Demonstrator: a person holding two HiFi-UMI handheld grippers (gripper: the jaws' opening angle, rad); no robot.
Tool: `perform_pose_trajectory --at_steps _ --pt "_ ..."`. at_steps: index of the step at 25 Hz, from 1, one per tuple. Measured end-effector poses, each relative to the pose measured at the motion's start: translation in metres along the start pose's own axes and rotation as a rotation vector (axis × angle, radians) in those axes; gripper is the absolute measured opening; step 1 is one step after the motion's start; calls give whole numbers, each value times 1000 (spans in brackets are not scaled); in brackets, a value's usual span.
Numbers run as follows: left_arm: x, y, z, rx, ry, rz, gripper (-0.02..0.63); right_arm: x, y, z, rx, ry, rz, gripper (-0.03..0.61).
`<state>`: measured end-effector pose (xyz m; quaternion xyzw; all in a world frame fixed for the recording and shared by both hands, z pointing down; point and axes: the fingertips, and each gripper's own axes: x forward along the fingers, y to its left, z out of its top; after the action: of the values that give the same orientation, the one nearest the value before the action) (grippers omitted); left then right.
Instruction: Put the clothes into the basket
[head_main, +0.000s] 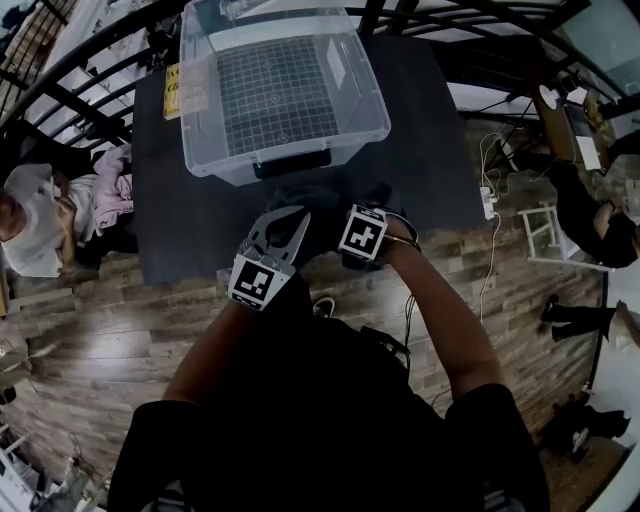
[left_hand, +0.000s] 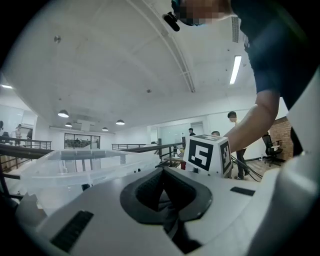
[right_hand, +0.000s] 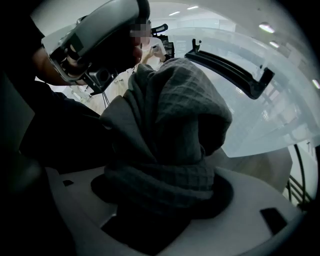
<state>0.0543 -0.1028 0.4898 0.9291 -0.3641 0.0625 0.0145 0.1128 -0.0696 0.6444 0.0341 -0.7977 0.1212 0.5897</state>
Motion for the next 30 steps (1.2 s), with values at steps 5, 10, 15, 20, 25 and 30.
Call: perform_pose_trajectory --at_steps 5,10,15,20,25,30 --pt "-11 -9 14 10 -14 26 3 -20 13 -1 -30 1 -14 350" --pt "-21 -13 38 21 -35 53 3 -44 22 0 -54 -1 -18 350" --pt "-27 -16 56 27 -48 68 3 -62 30 -1 -69 -12 -30 350" --pt "-34 -21 74 30 -50 78 3 -79 41 -4 -72 -14 -32 350" --pt "-39 -18 87 33 -53 93 3 -98 39 1 -90 -31 -59 350" --pt "-44 -14 101 40 -63 110 3 -115 40 9 -95 -48 -70 350"
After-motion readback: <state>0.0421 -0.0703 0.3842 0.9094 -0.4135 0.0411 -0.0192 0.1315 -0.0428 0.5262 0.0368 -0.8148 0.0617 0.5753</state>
